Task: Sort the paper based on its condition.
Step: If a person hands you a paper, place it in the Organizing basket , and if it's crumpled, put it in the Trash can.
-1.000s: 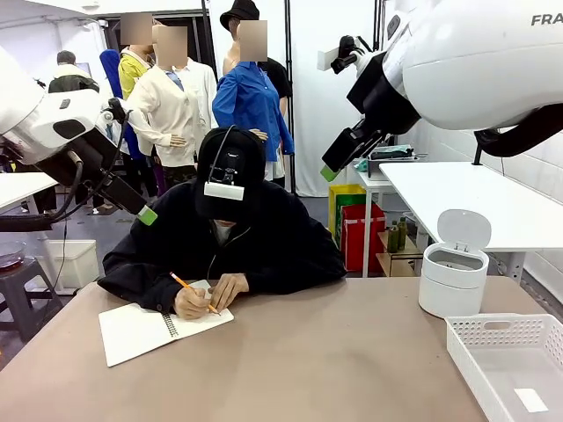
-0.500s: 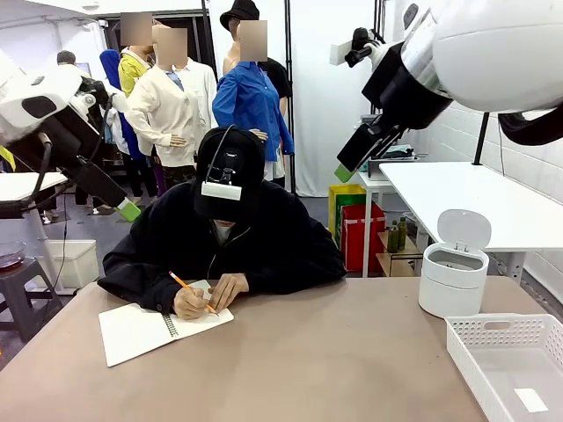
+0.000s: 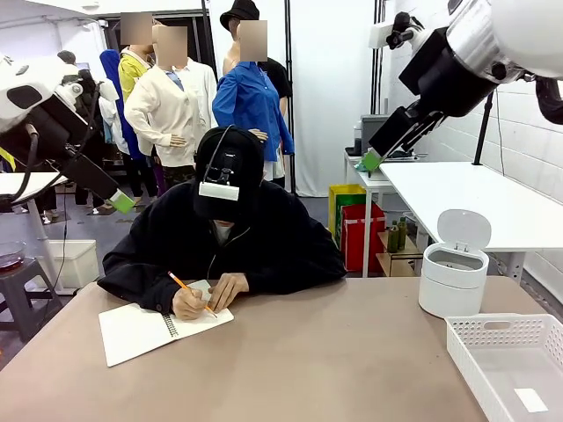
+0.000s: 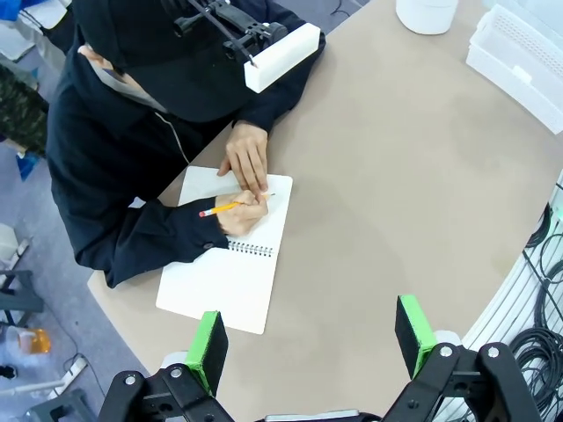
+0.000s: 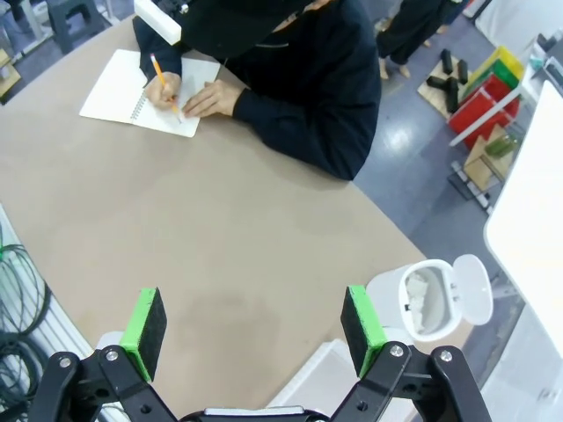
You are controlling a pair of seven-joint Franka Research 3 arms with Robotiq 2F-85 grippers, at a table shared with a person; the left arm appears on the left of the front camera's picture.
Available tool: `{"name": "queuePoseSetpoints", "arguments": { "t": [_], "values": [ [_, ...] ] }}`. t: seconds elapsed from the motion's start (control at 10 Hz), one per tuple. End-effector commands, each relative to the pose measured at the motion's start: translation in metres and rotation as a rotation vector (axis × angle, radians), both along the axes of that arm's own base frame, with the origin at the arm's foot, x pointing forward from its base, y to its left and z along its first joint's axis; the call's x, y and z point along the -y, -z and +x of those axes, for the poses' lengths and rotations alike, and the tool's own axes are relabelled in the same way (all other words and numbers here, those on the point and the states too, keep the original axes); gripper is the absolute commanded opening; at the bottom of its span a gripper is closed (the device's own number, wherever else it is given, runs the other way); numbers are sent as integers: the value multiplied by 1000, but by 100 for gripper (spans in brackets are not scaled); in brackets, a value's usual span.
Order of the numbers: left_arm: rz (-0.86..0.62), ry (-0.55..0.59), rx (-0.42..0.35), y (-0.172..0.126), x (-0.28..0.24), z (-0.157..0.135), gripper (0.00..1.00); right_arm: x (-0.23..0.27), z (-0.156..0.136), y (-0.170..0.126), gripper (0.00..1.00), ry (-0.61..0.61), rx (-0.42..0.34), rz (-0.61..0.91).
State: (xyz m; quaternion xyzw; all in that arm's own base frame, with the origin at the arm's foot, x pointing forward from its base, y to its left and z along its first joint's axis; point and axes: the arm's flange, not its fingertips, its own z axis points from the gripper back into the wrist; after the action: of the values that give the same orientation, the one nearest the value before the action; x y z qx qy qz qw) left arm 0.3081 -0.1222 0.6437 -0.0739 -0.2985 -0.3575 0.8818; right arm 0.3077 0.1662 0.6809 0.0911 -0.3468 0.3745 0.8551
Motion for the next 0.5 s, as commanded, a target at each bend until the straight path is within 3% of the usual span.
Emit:
{"name": "queuePoseSetpoints", "arguments": {
  "t": [0.0, 0.4],
  "values": [
    [6, -4, 5, -1, -10, 2, 100, -2, 3, -1, 100, -28, -20, -18],
    [-4, -17, 0, 0, -6, 2, 100, 0, 0, 0, 100, 0, -8, -6]
  ]
}}
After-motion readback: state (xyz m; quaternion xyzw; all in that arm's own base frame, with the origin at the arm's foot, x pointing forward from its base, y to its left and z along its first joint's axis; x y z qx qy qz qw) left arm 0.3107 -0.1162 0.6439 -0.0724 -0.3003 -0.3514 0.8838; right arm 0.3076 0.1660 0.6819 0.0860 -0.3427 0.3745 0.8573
